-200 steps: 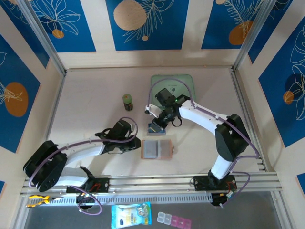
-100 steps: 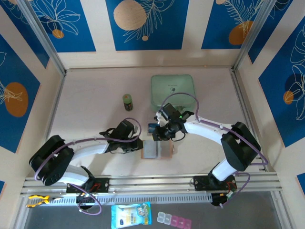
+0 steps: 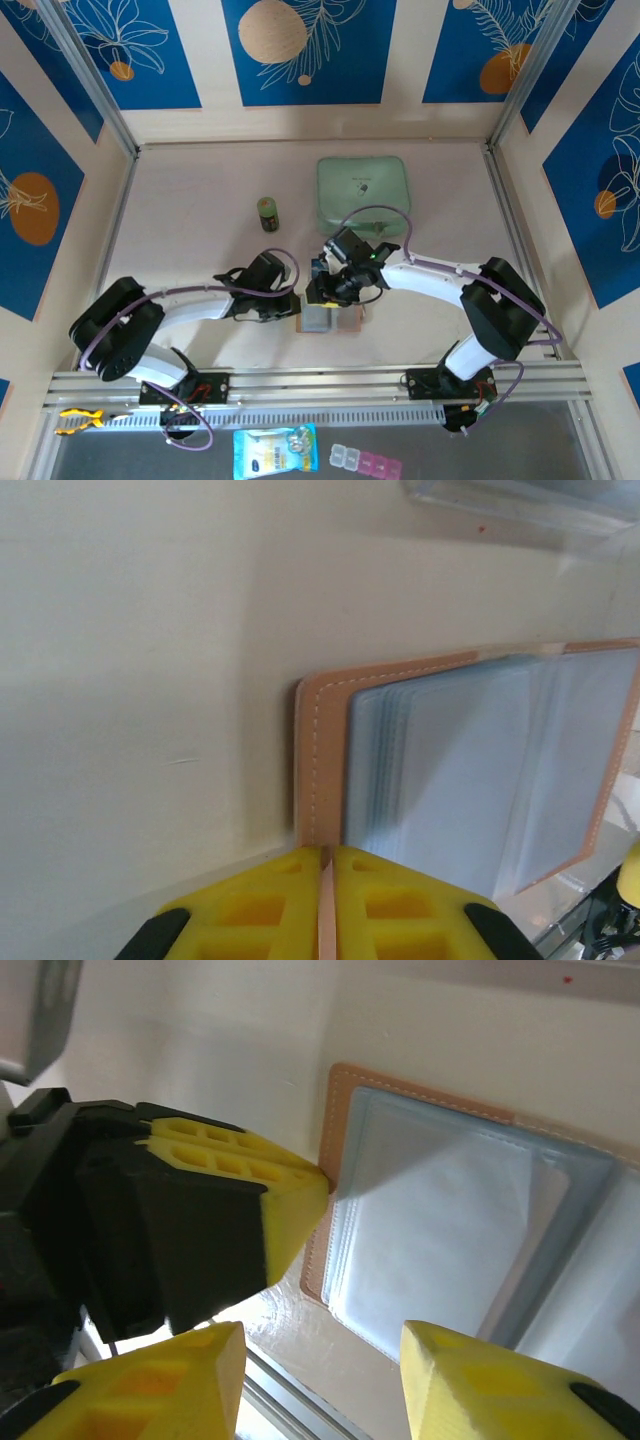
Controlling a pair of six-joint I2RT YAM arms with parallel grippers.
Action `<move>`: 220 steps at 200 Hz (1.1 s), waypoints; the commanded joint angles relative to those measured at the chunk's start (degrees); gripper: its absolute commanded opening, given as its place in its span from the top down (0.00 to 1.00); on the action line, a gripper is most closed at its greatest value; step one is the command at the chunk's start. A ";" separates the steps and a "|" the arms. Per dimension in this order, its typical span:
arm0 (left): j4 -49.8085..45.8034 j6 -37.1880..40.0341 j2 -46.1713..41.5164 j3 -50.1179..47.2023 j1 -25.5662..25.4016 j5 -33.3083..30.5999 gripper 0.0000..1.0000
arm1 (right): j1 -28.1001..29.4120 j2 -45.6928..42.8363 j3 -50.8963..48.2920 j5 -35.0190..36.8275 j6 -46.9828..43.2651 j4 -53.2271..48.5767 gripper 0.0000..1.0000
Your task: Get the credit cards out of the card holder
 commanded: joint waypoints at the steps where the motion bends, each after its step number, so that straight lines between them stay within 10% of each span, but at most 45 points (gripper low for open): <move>1: -3.02 0.14 0.84 1.52 -0.44 -0.26 0.90 | 1.28 1.74 -0.18 -1.18 3.17 1.18 0.54; 220: -5.37 1.21 2.10 2.35 -0.39 -0.89 0.90 | 1.54 3.96 0.52 6.42 2.98 -7.15 0.60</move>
